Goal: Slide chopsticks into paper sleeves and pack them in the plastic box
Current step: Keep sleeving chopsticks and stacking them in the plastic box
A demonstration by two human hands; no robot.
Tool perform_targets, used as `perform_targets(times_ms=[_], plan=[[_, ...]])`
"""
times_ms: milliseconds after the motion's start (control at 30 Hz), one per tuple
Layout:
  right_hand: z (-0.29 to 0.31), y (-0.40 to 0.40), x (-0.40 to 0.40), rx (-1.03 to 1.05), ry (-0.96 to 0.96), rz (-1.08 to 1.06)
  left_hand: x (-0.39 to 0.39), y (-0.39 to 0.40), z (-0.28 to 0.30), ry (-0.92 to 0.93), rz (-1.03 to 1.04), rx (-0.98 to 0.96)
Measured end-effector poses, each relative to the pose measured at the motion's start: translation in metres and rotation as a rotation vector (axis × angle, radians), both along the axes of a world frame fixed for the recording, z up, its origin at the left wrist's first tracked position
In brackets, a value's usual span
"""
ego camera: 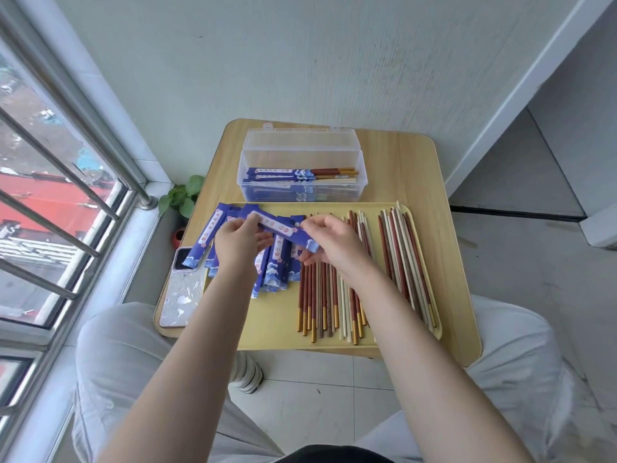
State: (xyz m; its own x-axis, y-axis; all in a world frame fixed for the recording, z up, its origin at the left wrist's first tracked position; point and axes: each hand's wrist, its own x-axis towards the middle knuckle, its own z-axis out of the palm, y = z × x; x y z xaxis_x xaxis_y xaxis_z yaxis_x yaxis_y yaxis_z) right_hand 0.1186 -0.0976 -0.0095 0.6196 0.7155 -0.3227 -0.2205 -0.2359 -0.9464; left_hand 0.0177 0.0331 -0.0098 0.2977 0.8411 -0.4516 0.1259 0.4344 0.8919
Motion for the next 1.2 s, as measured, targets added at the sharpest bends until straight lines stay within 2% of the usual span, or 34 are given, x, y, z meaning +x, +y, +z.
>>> perform_targets(times_ms=[233,367,433,500,567,633,667,733,767,800,967,1100,1200], plan=[[-0.006,-0.015,0.007,0.059,-0.007,-0.027,-0.001,-0.009,-0.004,-0.134,0.176,-0.343],[-0.004,-0.017,0.006,0.105,-0.017,-0.141,0.000,-0.015,-0.001,-0.195,0.140,-0.419],[-0.004,-0.017,0.008,0.109,-0.048,-0.185,-0.002,-0.012,-0.004,-0.155,0.087,-0.403],[-0.002,-0.019,0.013,0.106,-0.080,-0.200,-0.003,-0.009,-0.008,0.051,0.033,-0.217],[0.001,-0.021,0.019,0.089,-0.104,-0.193,-0.007,-0.011,-0.007,0.221,-0.014,0.208],[0.004,-0.022,0.025,0.043,-0.121,-0.144,-0.009,-0.012,0.001,0.219,-0.207,0.588],[0.005,-0.021,0.026,0.023,-0.119,-0.105,-0.006,-0.012,0.007,0.192,-0.392,0.646],[0.006,-0.018,0.027,-0.016,-0.123,-0.042,-0.002,-0.015,0.018,0.234,-0.821,0.629],[0.006,-0.015,0.026,-0.031,-0.135,-0.027,0.000,-0.017,0.020,0.263,-0.953,0.611],[0.006,-0.013,0.025,-0.040,-0.146,-0.019,0.002,-0.018,0.020,0.264,-0.996,0.577],[-0.003,-0.006,0.021,-0.083,-0.151,-0.054,0.000,-0.025,0.008,0.220,-0.810,0.275],[-0.022,0.002,0.022,-0.470,-0.549,0.048,-0.005,-0.023,-0.005,0.167,-0.635,0.082],[-0.028,0.011,0.016,-0.657,-0.575,0.200,-0.007,-0.019,-0.013,0.149,-0.572,0.021]])
